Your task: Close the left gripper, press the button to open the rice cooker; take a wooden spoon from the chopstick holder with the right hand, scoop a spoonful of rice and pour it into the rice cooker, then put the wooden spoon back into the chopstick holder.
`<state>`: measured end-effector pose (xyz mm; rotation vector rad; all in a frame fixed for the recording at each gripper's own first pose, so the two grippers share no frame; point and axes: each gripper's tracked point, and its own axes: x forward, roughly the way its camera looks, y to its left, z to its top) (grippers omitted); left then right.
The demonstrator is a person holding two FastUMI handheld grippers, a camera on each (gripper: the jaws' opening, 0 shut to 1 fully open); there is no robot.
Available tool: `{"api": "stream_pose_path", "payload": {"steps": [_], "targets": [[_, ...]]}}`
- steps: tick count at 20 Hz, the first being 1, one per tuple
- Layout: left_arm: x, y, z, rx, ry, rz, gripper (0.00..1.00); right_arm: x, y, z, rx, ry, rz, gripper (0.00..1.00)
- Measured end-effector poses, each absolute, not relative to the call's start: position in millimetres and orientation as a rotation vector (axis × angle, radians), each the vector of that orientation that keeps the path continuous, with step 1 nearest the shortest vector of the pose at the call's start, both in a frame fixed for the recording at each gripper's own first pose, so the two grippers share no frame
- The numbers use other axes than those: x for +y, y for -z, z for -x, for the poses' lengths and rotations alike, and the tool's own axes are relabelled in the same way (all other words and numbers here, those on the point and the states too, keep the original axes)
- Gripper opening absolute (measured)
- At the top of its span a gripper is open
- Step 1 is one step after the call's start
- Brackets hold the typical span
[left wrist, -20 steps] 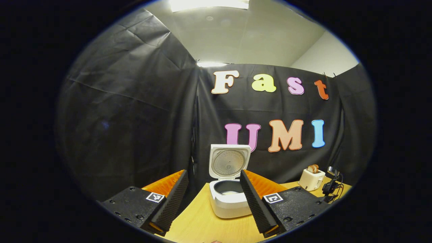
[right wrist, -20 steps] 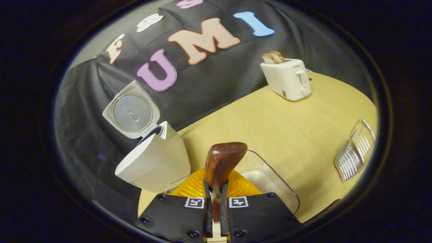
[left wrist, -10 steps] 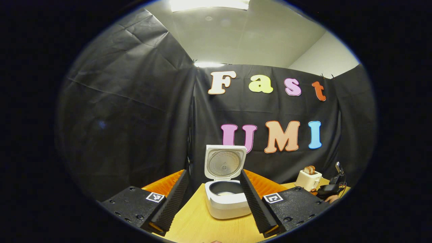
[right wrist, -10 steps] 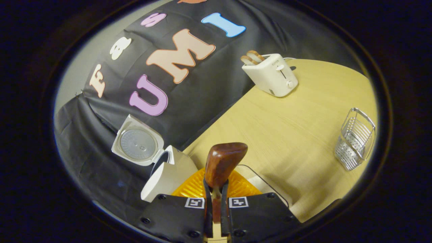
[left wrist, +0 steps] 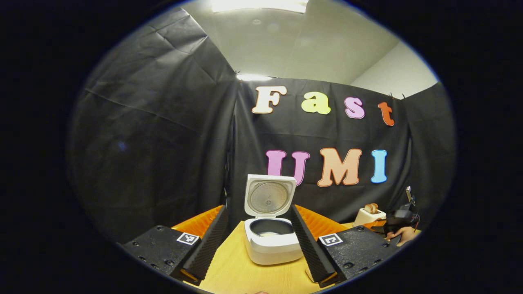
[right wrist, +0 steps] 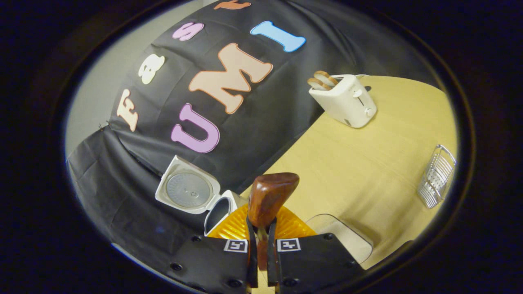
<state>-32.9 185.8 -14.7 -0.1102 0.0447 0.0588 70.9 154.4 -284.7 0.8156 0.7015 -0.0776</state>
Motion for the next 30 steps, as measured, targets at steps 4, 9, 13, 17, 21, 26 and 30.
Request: {"api": "stream_pose_path", "payload": {"steps": [4,9,13,17,21,26,30], "targets": [[191,18,37,0.052,-0.067,0.119,0.90,175,262,-98,0.664,0.041,-0.844,0.12],[206,21,41,0.056,-0.096,0.129,0.86,214,235,-144,0.611,-0.017,-0.856,0.12],[222,29,45,0.073,-0.131,0.141,0.86,254,230,-178,0.594,-0.063,-0.835,0.10],[242,40,50,0.092,-0.173,0.148,0.86,300,234,-210,0.597,-0.105,-0.804,0.10],[262,51,54,0.112,-0.221,0.151,0.90,346,251,-238,0.582,-0.158,-0.676,0.12],[286,60,60,0.134,-0.278,0.141,0.91,391,284,-255,0.588,-0.210,-0.557,0.12],[294,67,63,0.149,-0.307,0.143,0.91,421,305,-255,0.566,-0.282,-0.398,0.10]]}}
